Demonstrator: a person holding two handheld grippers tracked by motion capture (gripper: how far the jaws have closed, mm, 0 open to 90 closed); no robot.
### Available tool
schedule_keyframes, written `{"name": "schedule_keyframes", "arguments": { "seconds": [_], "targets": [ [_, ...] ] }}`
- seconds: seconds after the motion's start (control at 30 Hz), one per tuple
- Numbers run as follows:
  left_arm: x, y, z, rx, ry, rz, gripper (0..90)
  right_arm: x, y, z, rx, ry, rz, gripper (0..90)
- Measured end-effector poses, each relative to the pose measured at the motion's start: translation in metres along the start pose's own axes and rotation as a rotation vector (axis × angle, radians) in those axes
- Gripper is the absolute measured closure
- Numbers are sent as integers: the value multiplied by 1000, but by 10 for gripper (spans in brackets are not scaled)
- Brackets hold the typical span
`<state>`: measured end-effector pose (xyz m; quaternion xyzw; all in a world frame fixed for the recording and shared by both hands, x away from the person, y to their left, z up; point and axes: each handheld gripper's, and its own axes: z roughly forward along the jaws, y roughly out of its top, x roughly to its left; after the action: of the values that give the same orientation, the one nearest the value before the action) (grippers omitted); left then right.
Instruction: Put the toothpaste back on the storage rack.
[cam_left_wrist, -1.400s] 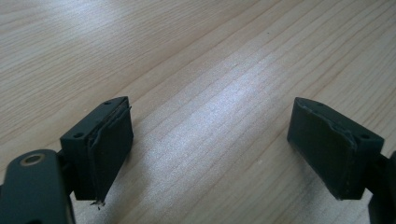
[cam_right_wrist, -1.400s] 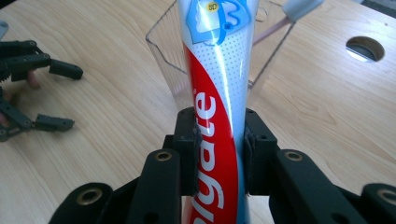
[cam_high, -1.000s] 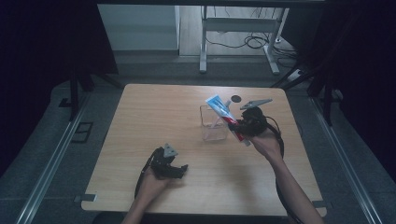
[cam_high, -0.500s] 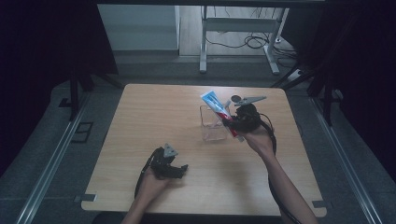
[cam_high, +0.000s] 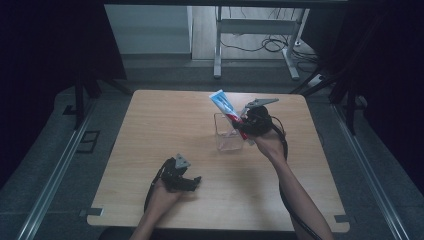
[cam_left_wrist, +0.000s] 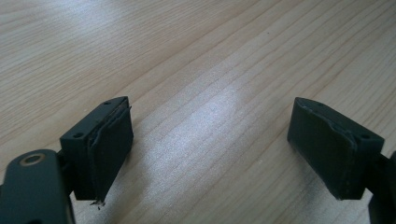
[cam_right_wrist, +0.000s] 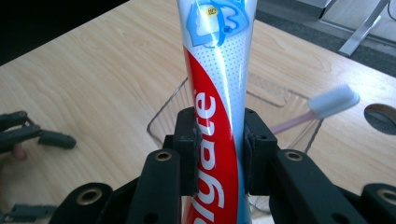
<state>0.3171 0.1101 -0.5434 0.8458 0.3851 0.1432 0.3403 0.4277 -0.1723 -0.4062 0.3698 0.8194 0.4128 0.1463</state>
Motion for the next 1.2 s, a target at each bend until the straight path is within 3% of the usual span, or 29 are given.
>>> {"name": "schedule_keyframes", "arguments": {
  "seconds": [0.77,1.2],
  "targets": [
    [0,0,0,-1,-1,-3,143,-4,23,37,-50,-17,-19,708],
    [0,0,0,-2,-1,-5,143,-5,21,55,-62,-25,-46,707]
  ]
}}
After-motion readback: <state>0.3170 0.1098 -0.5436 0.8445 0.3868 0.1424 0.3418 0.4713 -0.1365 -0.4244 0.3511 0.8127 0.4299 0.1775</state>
